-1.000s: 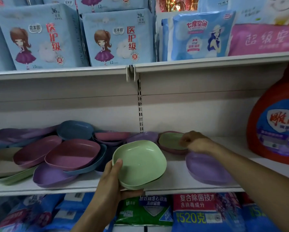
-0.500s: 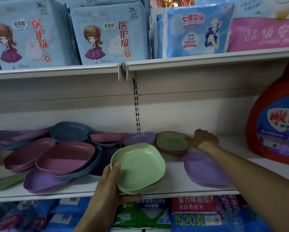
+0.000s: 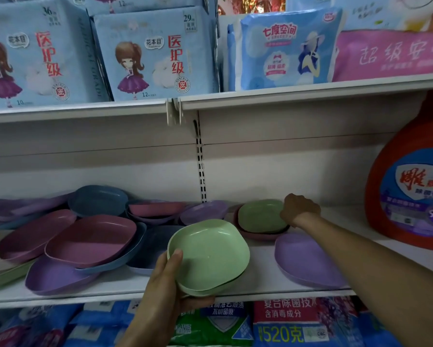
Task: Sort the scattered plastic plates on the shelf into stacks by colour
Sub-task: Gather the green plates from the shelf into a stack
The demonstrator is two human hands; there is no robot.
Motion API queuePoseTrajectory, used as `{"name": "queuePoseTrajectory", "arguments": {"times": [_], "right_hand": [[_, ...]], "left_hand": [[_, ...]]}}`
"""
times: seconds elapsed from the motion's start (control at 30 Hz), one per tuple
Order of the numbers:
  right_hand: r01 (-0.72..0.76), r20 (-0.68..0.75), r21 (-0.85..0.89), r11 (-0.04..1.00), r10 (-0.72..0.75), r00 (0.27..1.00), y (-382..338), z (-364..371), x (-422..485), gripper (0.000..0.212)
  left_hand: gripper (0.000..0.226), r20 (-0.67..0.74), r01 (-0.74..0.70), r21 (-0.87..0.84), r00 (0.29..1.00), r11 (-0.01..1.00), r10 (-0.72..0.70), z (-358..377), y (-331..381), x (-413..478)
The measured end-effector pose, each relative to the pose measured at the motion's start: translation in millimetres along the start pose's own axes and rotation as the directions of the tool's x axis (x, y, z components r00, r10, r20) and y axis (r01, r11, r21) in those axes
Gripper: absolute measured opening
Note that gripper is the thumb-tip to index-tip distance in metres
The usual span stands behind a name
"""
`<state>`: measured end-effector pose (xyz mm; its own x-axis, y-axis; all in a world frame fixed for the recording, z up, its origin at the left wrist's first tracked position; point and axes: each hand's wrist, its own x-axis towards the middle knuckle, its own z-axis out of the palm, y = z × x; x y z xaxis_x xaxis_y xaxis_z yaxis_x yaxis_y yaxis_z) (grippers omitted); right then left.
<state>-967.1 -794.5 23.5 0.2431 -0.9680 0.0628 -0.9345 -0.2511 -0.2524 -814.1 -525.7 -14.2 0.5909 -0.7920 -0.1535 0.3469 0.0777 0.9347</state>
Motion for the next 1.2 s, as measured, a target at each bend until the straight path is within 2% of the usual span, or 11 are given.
{"name": "queuePoseTrajectory", "arguments": {"times": [0.1, 0.23, 0.37, 0.47, 0.53, 0.6, 0.73, 0.8, 0.93, 1.2], "right_hand": [[-0.004, -0.130, -0.003, 1.000, 0.003, 0.991, 3, -4, -2, 0.025], [0.038, -0.256, 0.182, 0.983, 0.010, 0.967, 6, -11, -4, 0.021], [0.191, -0.307, 0.433, 0.881, -0.055, 0.950, -5, -21, -21, 0.021], [0.342, -0.357, 0.488, 0.803, -0.173, 0.918, -23, -22, -55, 0.013], [0.430, -0.395, 0.432, 0.793, -0.262, 0.880, -35, -17, -82, 0.010], [0.485, -0.401, 0.385, 0.785, -0.331, 0.854, -49, -10, -110, 0.016], [0.567, -0.359, 0.470, 0.676, -0.441, 0.823, -73, 3, -154, 0.017], [0.591, -0.331, 0.461, 0.662, -0.490, 0.807, -84, 11, -172, 0.019], [0.618, -0.298, 0.364, 0.697, -0.542, 0.786, -109, 22, -207, 0.020], [0.614, -0.222, 0.147, 0.775, -0.579, 0.784, -166, 36, -273, 0.016]], "left_hand": [[0.025, 0.006, -0.010, -0.008, 1.000, 1.000, 0.010, 1, -1, -2], [0.027, 0.012, -0.031, -0.017, 0.999, 0.999, 0.032, -1, -3, -9], [0.027, -0.001, -0.040, -0.030, 0.999, 0.999, 0.040, -7, -2, -20], [0.026, -0.028, -0.064, -0.043, 0.998, 0.997, 0.063, -17, -2, -33], [0.027, -0.055, -0.087, -0.050, 0.995, 0.995, 0.084, -24, -3, -42], [0.027, -0.092, -0.106, -0.039, 0.991, 0.994, 0.102, -34, -3, -52], [0.025, -0.130, -0.173, -0.007, 0.977, 0.985, 0.171, -57, -2, -74], [0.028, -0.117, -0.206, 0.006, 0.972, 0.979, 0.205, -70, -1, -85], [0.044, -0.081, -0.235, 0.021, 0.968, 0.972, 0.236, -98, 1, -102], [0.044, -0.076, -0.243, 0.039, 0.967, 0.969, 0.245, -158, 15, -132]]}}
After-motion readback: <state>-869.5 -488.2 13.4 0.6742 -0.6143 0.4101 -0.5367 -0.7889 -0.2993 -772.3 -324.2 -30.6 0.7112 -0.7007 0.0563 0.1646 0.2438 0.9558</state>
